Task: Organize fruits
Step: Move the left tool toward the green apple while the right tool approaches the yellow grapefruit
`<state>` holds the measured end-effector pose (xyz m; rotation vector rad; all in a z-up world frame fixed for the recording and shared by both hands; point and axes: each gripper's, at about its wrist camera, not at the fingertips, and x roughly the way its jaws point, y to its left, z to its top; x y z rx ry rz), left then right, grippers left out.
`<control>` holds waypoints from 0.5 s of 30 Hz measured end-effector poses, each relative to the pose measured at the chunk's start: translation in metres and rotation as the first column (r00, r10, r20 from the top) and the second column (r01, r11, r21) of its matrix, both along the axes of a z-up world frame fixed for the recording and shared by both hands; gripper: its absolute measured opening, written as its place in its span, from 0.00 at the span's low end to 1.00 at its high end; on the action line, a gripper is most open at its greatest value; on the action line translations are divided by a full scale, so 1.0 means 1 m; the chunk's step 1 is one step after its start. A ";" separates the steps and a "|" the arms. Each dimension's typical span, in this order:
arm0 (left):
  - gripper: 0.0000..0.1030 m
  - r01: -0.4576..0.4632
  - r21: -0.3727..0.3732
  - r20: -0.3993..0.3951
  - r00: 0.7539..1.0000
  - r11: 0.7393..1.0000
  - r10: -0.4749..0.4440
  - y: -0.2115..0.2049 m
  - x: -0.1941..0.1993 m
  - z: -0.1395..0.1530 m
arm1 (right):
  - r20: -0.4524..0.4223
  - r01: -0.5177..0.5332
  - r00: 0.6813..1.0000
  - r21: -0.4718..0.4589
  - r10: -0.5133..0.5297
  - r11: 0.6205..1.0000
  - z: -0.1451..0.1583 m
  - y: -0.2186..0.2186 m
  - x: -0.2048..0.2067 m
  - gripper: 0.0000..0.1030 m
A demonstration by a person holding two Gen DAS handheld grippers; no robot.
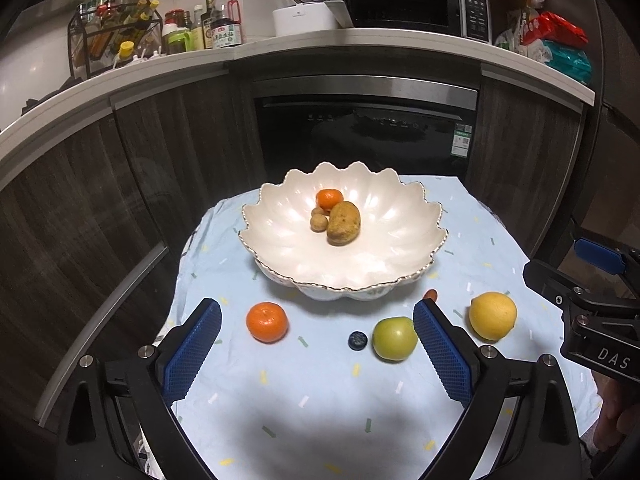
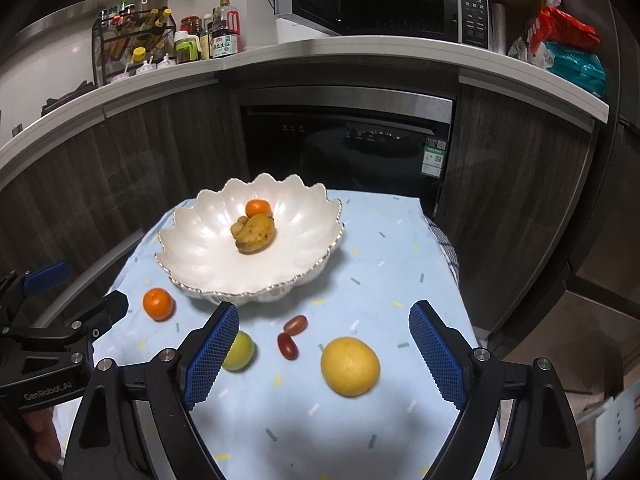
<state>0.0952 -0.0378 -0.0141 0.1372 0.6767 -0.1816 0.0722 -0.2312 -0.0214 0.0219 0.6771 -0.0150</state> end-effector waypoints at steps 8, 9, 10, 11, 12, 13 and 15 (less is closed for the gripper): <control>0.98 0.020 0.004 0.001 1.000 1.000 -0.020 -0.009 -0.004 -0.005 | -0.008 0.011 1.000 -0.001 -0.011 1.000 -0.008 -0.008 -0.005 0.85; 0.98 0.022 0.005 0.000 1.000 1.000 -0.022 -0.009 -0.004 -0.006 | -0.010 0.012 1.000 -0.002 -0.012 1.000 -0.009 -0.010 -0.005 0.85; 0.98 0.024 0.005 -0.001 1.000 1.000 -0.024 -0.011 -0.005 -0.008 | -0.012 0.014 1.000 -0.003 -0.014 1.000 -0.010 -0.009 -0.005 0.85; 0.99 0.026 0.005 -0.001 1.000 1.000 -0.026 -0.012 -0.005 -0.008 | -0.013 0.016 1.000 -0.004 -0.016 1.000 -0.011 -0.011 -0.006 0.85; 0.99 0.029 0.005 -0.001 1.000 1.000 -0.029 -0.013 -0.005 -0.010 | -0.014 0.018 1.000 -0.005 -0.018 1.000 -0.012 -0.012 -0.007 0.85; 0.99 0.031 0.006 -0.002 1.000 0.999 -0.031 -0.014 -0.005 -0.011 | -0.015 0.019 1.000 -0.006 -0.019 1.000 -0.013 -0.013 -0.007 0.85; 0.99 0.038 0.009 -0.005 0.999 0.999 -0.038 -0.018 -0.006 -0.014 | -0.019 0.020 1.000 -0.009 -0.020 1.000 -0.015 -0.015 -0.008 0.85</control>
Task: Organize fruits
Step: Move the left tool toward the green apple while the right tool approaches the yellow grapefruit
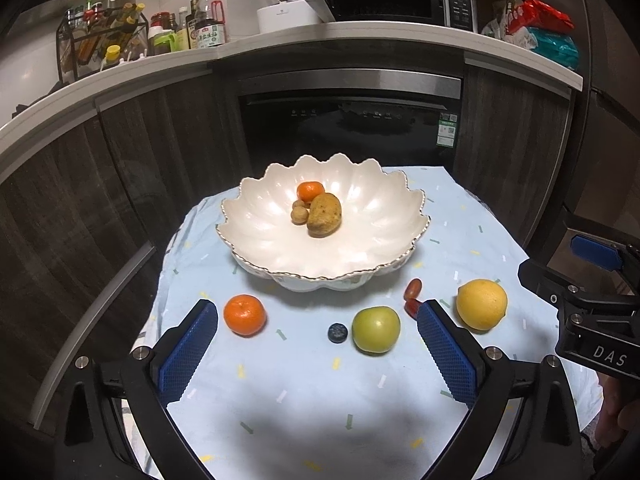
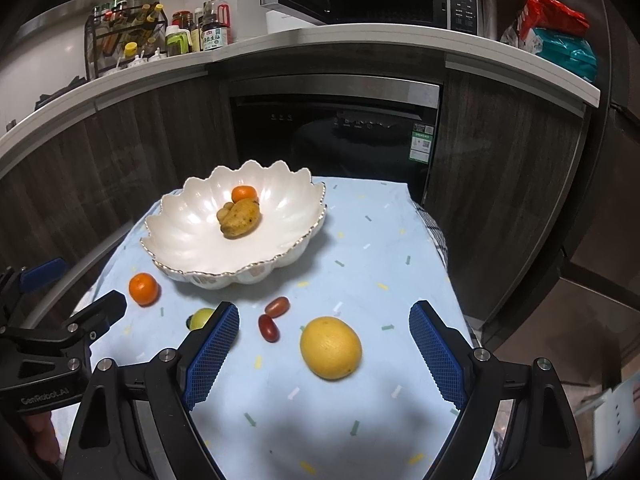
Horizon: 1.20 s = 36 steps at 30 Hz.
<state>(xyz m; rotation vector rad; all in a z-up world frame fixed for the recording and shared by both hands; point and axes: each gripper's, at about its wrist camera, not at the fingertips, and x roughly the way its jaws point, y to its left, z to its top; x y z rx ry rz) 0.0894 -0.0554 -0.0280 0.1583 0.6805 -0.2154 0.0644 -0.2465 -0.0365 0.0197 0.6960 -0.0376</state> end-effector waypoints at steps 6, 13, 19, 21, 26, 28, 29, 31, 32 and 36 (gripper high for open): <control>0.99 0.014 0.008 -0.009 1.000 1.000 -0.014 -0.008 0.001 -0.008 | -0.014 0.009 1.000 0.001 -0.009 1.000 -0.008 -0.007 0.001 0.85; 0.99 0.024 0.011 -0.016 1.000 1.000 -0.024 -0.015 0.003 -0.015 | -0.026 0.015 1.000 -0.001 -0.015 1.000 -0.017 -0.013 0.004 0.85; 0.99 0.028 0.032 -0.015 1.000 0.999 -0.027 -0.023 0.006 -0.026 | -0.037 -0.006 0.999 -0.007 0.006 1.000 -0.026 -0.015 0.008 0.85; 0.99 0.030 0.034 -0.015 0.999 0.999 -0.029 -0.024 0.007 -0.029 | -0.041 -0.016 0.999 -0.007 0.016 1.000 -0.030 -0.015 0.009 0.85; 0.98 0.033 0.040 -0.020 0.999 0.999 -0.032 -0.028 0.013 -0.037 | -0.055 -0.028 0.998 -0.007 0.027 1.000 -0.039 -0.016 0.015 0.85; 0.98 0.035 0.042 -0.024 0.999 0.999 -0.034 -0.030 0.017 -0.042 | -0.063 -0.033 0.998 -0.005 0.033 0.999 -0.044 -0.017 0.018 0.85; 0.98 0.036 0.044 -0.027 0.999 0.998 -0.035 -0.031 0.018 -0.044 | -0.066 -0.036 0.997 -0.005 0.035 0.999 -0.046 -0.017 0.020 0.85; 0.96 0.040 0.047 -0.033 0.999 0.998 -0.038 -0.033 0.022 -0.049 | -0.072 -0.044 0.996 -0.006 0.043 0.999 -0.050 -0.017 0.023 0.85; 0.96 0.040 0.050 -0.035 0.999 0.998 -0.039 -0.034 0.023 -0.051 | -0.074 -0.047 0.996 -0.007 0.047 0.999 -0.052 -0.017 0.024 0.85; 0.91 0.054 0.058 -0.049 0.998 0.997 -0.051 -0.039 0.028 -0.060 | -0.084 -0.065 0.994 -0.007 0.064 0.998 -0.058 -0.019 0.029 0.85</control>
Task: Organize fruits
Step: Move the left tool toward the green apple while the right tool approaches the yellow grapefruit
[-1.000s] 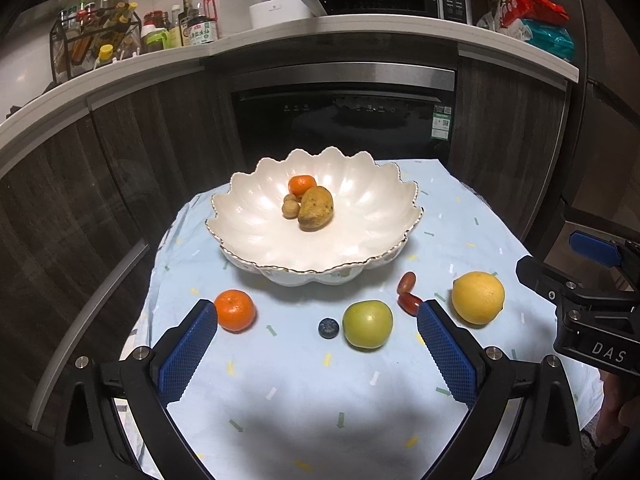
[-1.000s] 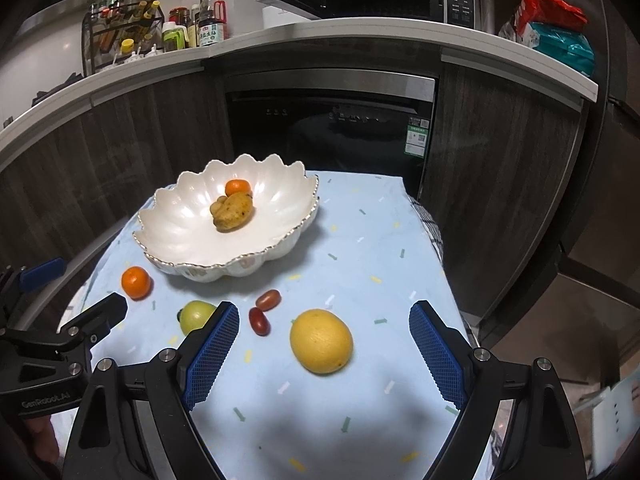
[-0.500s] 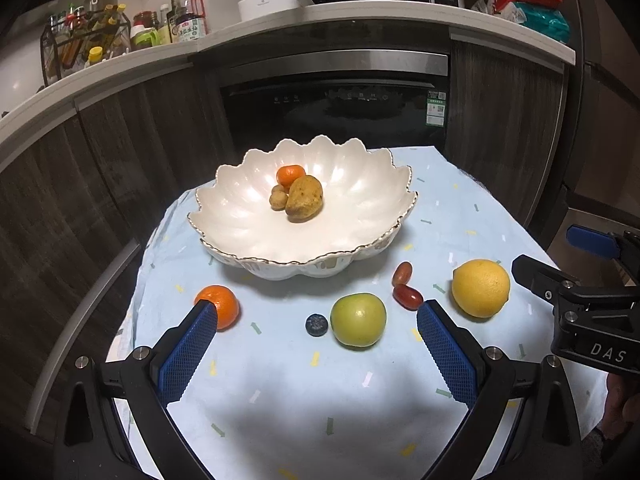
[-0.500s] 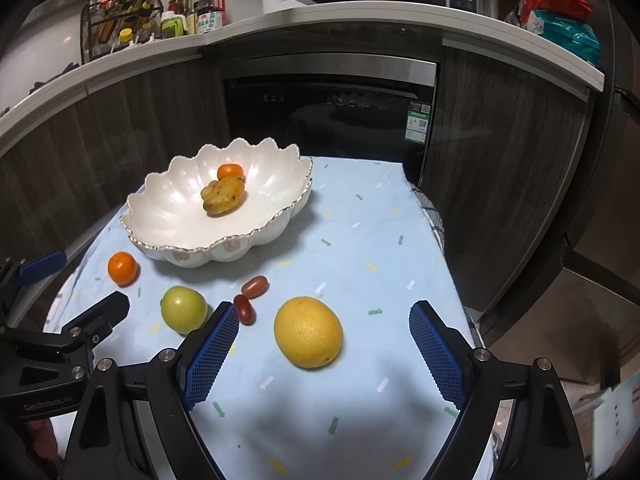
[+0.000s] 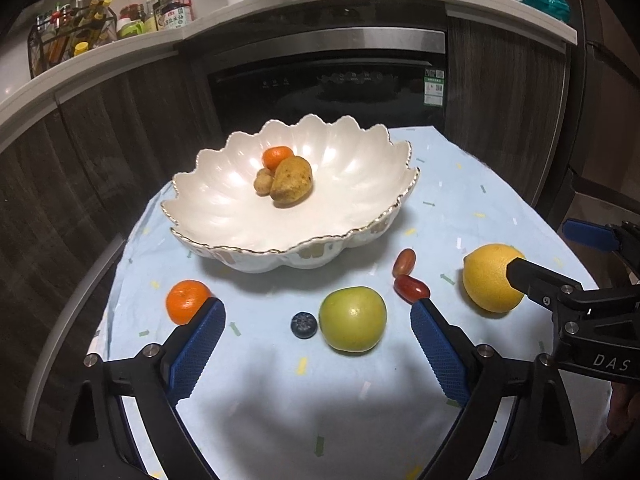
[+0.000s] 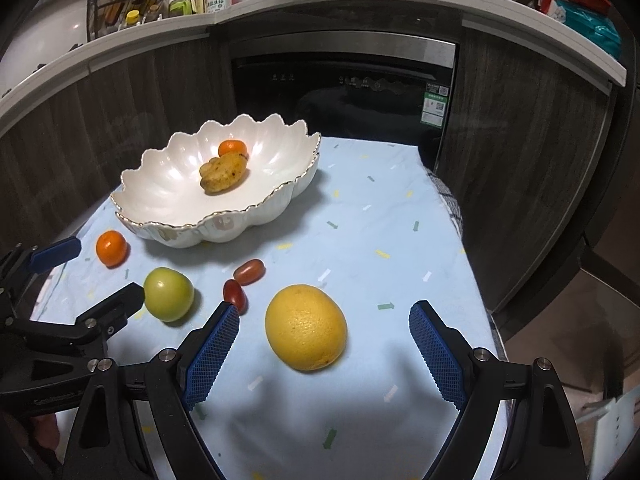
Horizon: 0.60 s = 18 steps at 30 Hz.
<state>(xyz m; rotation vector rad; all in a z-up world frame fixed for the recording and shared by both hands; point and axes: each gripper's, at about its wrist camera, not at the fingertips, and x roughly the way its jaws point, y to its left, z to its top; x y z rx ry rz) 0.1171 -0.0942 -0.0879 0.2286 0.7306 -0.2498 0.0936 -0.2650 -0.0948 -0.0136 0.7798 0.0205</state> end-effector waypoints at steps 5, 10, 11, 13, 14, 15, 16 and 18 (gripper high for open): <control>0.87 0.019 0.004 -0.015 1.000 1.000 -0.019 -0.006 0.005 -0.009 | -0.016 -0.011 1.000 0.004 0.011 1.000 -0.009 -0.002 0.006 0.85; 0.77 0.037 0.003 -0.047 0.998 0.999 -0.037 -0.011 0.013 -0.021 | -0.030 -0.022 0.999 0.011 0.023 1.000 -0.016 -0.003 0.012 0.85; 0.76 0.041 0.002 -0.053 0.998 0.999 -0.040 -0.011 0.014 -0.022 | -0.033 -0.025 0.999 0.014 0.026 1.000 -0.018 -0.003 0.013 0.85; 0.72 0.049 0.004 -0.066 0.997 0.999 -0.048 -0.013 0.016 -0.027 | -0.038 -0.034 0.999 0.018 0.035 0.999 -0.021 -0.003 0.015 0.85; 0.72 0.051 0.003 -0.069 0.996 0.999 -0.050 -0.014 0.016 -0.028 | -0.040 -0.039 0.998 0.019 0.040 0.999 -0.022 -0.003 0.016 0.85; 0.71 0.053 0.002 -0.072 0.996 0.999 -0.053 -0.015 0.016 -0.030 | -0.042 -0.044 0.998 0.021 0.045 0.999 -0.023 -0.002 0.017 0.85; 0.70 0.056 0.002 -0.074 0.996 0.998 -0.056 -0.016 0.017 -0.031 | -0.043 -0.049 0.998 0.022 0.050 0.999 -0.024 -0.002 0.018 0.85; 0.68 0.061 0.001 -0.079 0.995 0.998 -0.061 -0.017 0.018 -0.034 | -0.049 -0.057 0.997 0.026 0.058 0.998 -0.027 -0.001 0.020 0.85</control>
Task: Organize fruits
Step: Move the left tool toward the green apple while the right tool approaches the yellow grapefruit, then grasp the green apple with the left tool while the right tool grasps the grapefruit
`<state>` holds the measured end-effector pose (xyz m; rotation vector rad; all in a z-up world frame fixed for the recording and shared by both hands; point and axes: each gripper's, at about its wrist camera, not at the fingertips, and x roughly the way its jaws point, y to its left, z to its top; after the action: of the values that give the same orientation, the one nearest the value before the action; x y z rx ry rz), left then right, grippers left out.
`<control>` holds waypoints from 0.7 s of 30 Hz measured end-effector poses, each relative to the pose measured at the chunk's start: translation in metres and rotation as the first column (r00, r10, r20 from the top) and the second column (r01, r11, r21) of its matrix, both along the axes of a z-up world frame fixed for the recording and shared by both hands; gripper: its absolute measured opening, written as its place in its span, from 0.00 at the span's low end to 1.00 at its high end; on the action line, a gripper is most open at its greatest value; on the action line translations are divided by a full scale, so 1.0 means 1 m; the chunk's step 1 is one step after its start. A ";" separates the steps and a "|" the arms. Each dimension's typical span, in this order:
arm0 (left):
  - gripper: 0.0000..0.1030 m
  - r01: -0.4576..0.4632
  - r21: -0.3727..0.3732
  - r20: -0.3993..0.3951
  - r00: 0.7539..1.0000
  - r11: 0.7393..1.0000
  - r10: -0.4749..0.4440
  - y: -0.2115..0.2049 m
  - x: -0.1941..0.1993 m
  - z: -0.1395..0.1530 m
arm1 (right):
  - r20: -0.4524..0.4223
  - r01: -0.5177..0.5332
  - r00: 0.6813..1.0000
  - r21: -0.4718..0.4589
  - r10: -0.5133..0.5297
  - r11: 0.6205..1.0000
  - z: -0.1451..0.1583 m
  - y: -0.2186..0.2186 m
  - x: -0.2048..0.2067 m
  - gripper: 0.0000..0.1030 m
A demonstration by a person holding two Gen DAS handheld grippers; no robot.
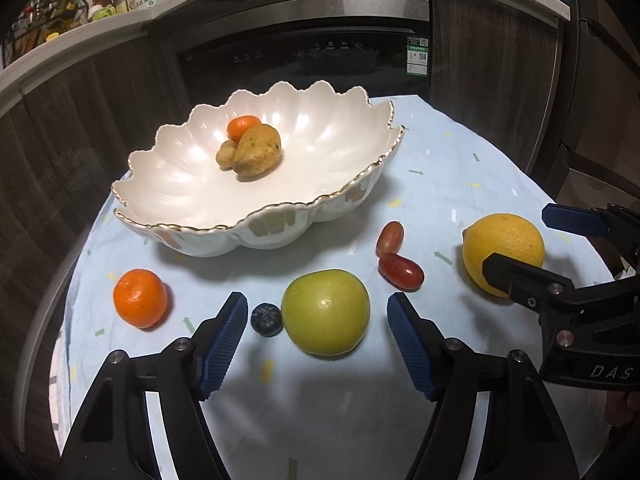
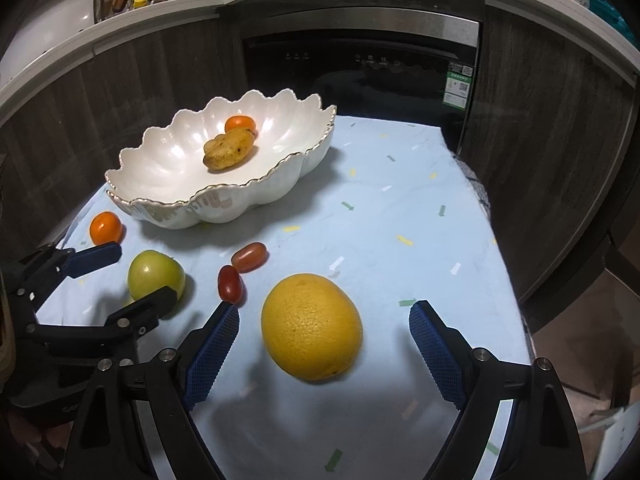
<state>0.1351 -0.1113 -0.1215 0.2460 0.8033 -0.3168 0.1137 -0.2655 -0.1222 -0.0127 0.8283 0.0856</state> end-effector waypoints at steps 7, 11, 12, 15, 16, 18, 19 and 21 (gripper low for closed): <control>0.61 0.010 0.003 -0.023 1.000 1.000 -0.010 -0.004 0.006 -0.010 | -0.018 -0.011 1.000 0.025 0.012 1.000 -0.008 0.001 0.005 0.85; 0.57 0.013 0.000 -0.033 0.999 1.000 -0.013 -0.005 0.010 -0.013 | -0.027 -0.018 0.999 0.041 0.019 0.999 -0.012 0.001 0.008 0.82; 0.54 0.016 -0.001 -0.036 0.999 1.000 -0.016 -0.006 0.010 -0.014 | -0.031 -0.021 0.999 0.044 0.022 0.999 -0.013 0.001 0.010 0.81; 0.52 0.021 0.005 -0.042 0.999 1.000 -0.021 -0.008 0.010 -0.017 | -0.041 -0.024 0.999 0.052 0.026 0.998 -0.017 0.001 0.012 0.75; 0.52 0.022 0.006 -0.040 0.999 1.000 -0.022 -0.008 0.009 -0.018 | -0.048 -0.025 0.998 0.056 0.028 0.998 -0.019 0.001 0.013 0.71; 0.48 0.018 0.002 -0.038 0.999 1.000 -0.018 -0.007 0.010 -0.017 | -0.060 -0.029 0.998 0.068 0.033 0.997 -0.022 0.001 0.015 0.64; 0.47 0.014 0.000 -0.038 0.999 1.000 -0.014 -0.006 0.010 -0.017 | -0.062 -0.027 0.998 0.067 0.031 0.997 -0.023 0.001 0.015 0.60; 0.47 0.017 -0.004 -0.039 0.999 1.000 -0.017 -0.005 0.011 -0.017 | -0.056 -0.021 0.998 0.063 0.024 0.998 -0.023 0.001 0.015 0.55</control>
<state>0.1458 -0.1164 -0.1385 0.2439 0.8390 -0.3400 0.1288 -0.2646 -0.1454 0.0398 0.8824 0.1337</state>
